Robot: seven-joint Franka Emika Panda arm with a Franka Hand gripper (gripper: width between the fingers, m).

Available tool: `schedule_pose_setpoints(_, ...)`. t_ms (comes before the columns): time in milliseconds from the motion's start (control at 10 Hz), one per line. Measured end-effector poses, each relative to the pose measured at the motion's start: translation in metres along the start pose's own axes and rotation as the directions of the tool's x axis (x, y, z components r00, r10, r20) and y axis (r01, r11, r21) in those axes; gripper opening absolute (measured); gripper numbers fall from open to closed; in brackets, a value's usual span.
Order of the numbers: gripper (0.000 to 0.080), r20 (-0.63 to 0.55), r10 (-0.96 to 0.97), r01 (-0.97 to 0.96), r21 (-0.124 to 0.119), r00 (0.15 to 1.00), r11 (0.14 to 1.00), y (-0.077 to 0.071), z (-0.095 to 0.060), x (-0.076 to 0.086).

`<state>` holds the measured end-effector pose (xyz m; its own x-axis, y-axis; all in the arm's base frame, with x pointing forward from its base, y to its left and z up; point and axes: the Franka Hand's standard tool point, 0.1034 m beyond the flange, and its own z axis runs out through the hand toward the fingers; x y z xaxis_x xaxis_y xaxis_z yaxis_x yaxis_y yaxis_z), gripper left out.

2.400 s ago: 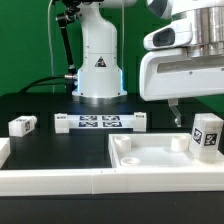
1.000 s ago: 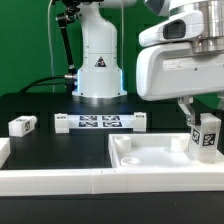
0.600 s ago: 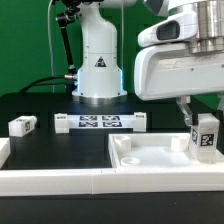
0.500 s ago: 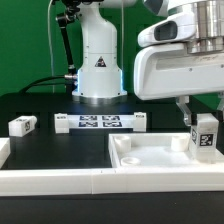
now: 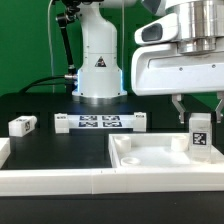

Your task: Assemble square table

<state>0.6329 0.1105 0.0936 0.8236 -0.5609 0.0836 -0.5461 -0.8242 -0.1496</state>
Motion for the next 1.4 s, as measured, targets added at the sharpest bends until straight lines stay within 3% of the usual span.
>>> schedule_pose_setpoints(400, 0.0291, 0.015, 0.329, -0.329, 0.013, 0.944, 0.944, 0.003, 0.000, -0.003)
schedule_pose_setpoints(700, 0.0292, 0.040, 0.554, -0.555, 0.009, 0.832, 0.832, 0.004, 0.000, -0.005)
schedule_pose_setpoints(1100, 0.0292, 0.059, 0.713, -0.714, -0.004, 0.699, 0.700, 0.002, 0.001, -0.009)
schedule_pose_setpoints(1300, 0.0292, 0.066, 0.735, -0.736, -0.005, 0.675, 0.677, 0.001, 0.001, -0.010)
schedule_pose_setpoints(1400, 0.0403, 0.066, 0.696, -0.697, -0.003, 0.715, 0.717, 0.001, 0.001, -0.011)
